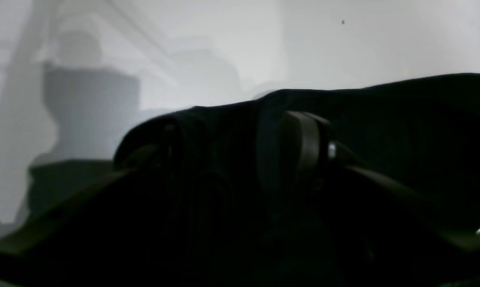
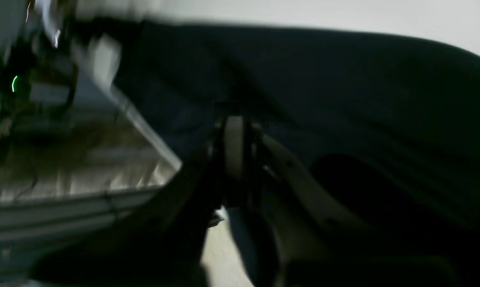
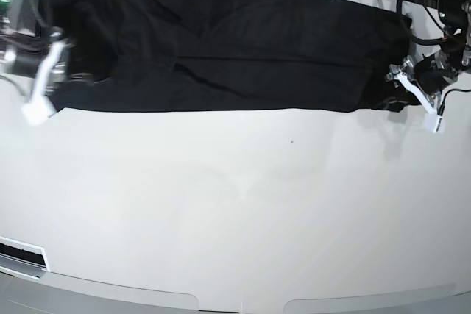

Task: Layout the t-shirt on the table in an organized manner, then fold the t-shirt properly
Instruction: 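Move the right gripper over the strip toward its middle and grasp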

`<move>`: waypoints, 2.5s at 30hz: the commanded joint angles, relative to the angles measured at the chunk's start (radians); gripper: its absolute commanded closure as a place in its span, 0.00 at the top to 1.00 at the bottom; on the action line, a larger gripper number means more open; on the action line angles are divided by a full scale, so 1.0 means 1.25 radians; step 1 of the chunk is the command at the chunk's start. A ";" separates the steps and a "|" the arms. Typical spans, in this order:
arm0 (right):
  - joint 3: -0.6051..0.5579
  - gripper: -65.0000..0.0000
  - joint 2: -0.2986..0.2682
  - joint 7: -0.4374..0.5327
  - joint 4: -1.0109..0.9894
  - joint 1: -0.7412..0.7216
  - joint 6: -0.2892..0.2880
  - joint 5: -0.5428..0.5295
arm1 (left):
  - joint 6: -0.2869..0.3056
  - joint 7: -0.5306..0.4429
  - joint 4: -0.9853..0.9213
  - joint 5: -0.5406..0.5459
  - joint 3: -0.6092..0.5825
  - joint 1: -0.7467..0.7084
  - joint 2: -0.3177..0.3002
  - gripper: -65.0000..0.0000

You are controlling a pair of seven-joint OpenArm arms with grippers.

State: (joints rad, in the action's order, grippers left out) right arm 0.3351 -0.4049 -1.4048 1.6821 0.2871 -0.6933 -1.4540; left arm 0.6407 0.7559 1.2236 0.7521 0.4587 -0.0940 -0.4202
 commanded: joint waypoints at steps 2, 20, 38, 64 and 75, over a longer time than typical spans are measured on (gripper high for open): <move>-0.065 0.20 -0.003 0.007 0.040 -0.004 -0.004 -0.024 | 0.009 -0.018 0.012 0.021 0.005 0.009 -0.017 0.50; -0.504 0.61 -0.003 0.365 0.138 -0.135 -0.004 0.637 | 0.015 -0.017 0.012 0.043 0.005 0.022 -0.027 0.50; -0.572 0.59 0.165 0.454 0.002 -0.173 0.165 0.898 | 0.015 -0.011 0.012 0.056 0.005 0.020 -0.027 0.50; -0.572 0.00 0.167 0.436 -0.044 -0.188 -0.003 0.905 | 0.015 -0.014 0.012 0.056 0.005 0.020 -0.027 0.50; -0.573 0.00 0.166 0.279 0.099 -0.172 -0.004 0.696 | 0.015 -0.035 0.012 0.056 0.005 0.020 -0.027 0.50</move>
State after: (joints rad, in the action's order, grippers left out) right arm -0.3828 -0.1982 -1.0672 1.7882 0.0826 -0.6930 -0.5659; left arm 0.6483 0.7361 1.2232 0.7975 0.4587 -0.0803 -0.4351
